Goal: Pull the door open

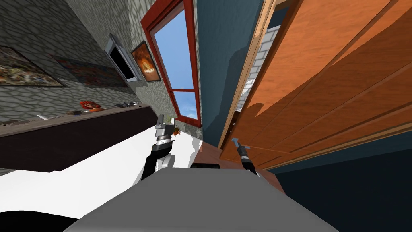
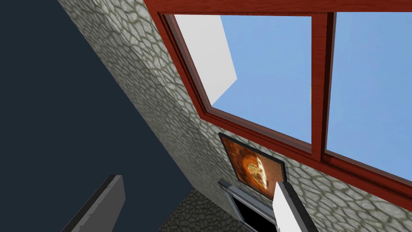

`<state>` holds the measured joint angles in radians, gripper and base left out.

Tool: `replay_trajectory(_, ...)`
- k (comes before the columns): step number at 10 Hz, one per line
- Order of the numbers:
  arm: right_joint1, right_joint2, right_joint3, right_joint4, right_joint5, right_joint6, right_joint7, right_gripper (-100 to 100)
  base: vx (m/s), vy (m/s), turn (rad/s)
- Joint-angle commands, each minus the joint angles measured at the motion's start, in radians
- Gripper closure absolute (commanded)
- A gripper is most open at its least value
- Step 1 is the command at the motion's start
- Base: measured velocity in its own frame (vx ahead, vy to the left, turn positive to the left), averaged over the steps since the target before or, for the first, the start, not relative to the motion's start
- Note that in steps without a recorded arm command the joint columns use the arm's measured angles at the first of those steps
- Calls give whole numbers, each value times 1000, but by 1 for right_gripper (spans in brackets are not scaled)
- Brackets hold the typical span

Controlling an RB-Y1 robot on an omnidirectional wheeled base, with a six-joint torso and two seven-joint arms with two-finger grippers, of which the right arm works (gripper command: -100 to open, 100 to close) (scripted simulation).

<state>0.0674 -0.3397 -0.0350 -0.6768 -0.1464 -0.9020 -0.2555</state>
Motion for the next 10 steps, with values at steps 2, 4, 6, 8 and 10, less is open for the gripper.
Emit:
replay_trajectory(2,23,-21,21,-3,10,-32,-27,100,-165,-7,132)
replay_trajectory(4,41,-39,39,-5,19,-59,-49,100,-225,-56,111)
replay_trajectory(6,61,-57,57,-7,27,-86,-72,100,-205,-67,131)
replay_trajectory(8,81,-75,75,-9,36,-114,-95,100,-225,-36,95)
replay_trajectory(10,82,-79,76,-11,36,-113,-96,100,-180,-54,66)
